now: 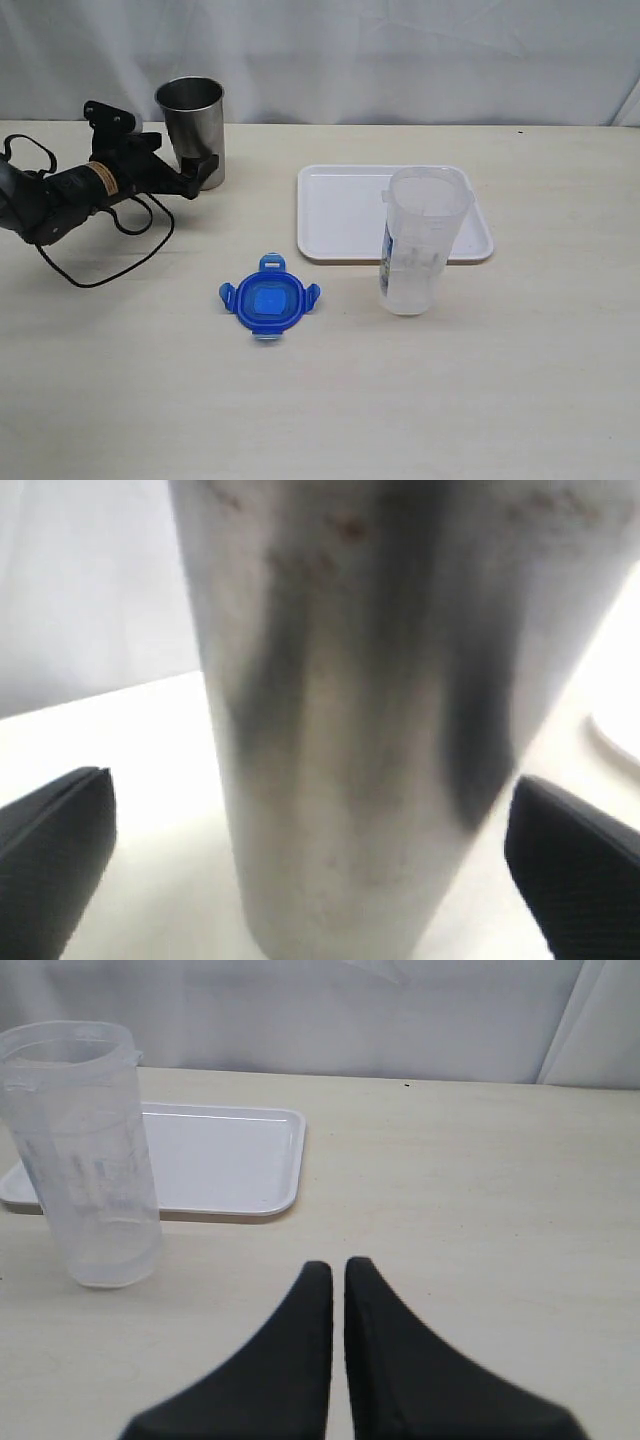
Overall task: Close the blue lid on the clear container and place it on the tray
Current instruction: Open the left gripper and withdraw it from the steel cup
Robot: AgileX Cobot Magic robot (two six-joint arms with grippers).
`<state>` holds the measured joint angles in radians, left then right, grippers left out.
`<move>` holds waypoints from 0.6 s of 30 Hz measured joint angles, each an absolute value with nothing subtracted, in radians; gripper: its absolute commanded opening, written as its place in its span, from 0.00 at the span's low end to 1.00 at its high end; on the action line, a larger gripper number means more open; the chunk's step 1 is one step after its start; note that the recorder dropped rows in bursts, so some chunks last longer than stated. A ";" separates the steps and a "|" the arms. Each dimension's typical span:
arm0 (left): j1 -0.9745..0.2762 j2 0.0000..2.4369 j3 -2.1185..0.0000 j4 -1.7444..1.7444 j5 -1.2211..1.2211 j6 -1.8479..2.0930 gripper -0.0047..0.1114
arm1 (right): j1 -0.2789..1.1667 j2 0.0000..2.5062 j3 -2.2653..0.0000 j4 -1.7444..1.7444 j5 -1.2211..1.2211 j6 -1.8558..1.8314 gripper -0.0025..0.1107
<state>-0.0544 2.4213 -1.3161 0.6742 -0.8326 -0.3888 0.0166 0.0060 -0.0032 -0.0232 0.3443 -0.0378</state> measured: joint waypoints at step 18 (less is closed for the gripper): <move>-0.046 2.270 -1.077 0.702 -0.858 -0.324 0.89 | 0.017 0.006 -0.003 -0.023 0.344 -0.038 0.06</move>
